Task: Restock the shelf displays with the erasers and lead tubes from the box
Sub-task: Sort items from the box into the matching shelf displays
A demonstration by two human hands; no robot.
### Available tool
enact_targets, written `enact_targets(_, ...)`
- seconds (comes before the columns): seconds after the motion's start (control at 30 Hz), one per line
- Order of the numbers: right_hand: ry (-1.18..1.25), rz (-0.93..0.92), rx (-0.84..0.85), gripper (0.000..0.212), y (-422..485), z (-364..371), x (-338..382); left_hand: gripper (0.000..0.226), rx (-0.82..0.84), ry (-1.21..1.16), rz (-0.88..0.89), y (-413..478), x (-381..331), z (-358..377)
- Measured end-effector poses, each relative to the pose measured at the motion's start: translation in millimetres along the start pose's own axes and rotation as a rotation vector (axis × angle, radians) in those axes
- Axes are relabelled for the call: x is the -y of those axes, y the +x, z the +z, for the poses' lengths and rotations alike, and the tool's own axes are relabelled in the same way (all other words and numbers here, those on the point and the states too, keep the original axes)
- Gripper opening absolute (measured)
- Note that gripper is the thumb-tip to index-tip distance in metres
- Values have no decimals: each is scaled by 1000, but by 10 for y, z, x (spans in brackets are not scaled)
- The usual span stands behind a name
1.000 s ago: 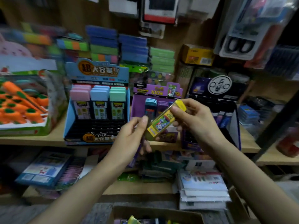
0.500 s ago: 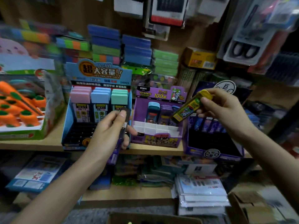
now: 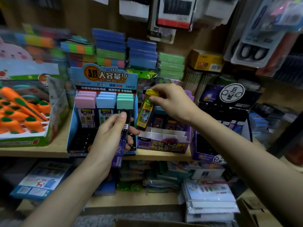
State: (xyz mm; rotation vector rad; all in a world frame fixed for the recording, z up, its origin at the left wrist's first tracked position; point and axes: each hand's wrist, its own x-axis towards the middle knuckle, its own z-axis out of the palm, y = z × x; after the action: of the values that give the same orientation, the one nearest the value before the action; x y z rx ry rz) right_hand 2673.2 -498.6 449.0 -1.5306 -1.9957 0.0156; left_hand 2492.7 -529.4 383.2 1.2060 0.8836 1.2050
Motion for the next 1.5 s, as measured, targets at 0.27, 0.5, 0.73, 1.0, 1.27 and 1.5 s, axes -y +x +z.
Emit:
enact_targets(0.27,-103,-52,-138,27,8,-134,-39,25,15,-41,-14,-4,-30,8)
enact_targets(0.5,-327,-118,-36,28,-111,224,-90,17,15,-42,-29,-13,-36,3)
enact_targets(0.73,-208,-66,-99,21,-249,93,-28,13,24,-35,4,-20,-26,171)
enact_targets(1.0,666,248,-69,21,-1067,-86,46,11,187,-249,-104,-157,59,790)
enact_targets(1.27,397,353,-391,20,-1370,-776,-764,28,247,792,490,-17,314,951)
enact_targets(1.5,81,426,-382,17,-1451,-980,-1469,40,296,1262,469,47,570,797)
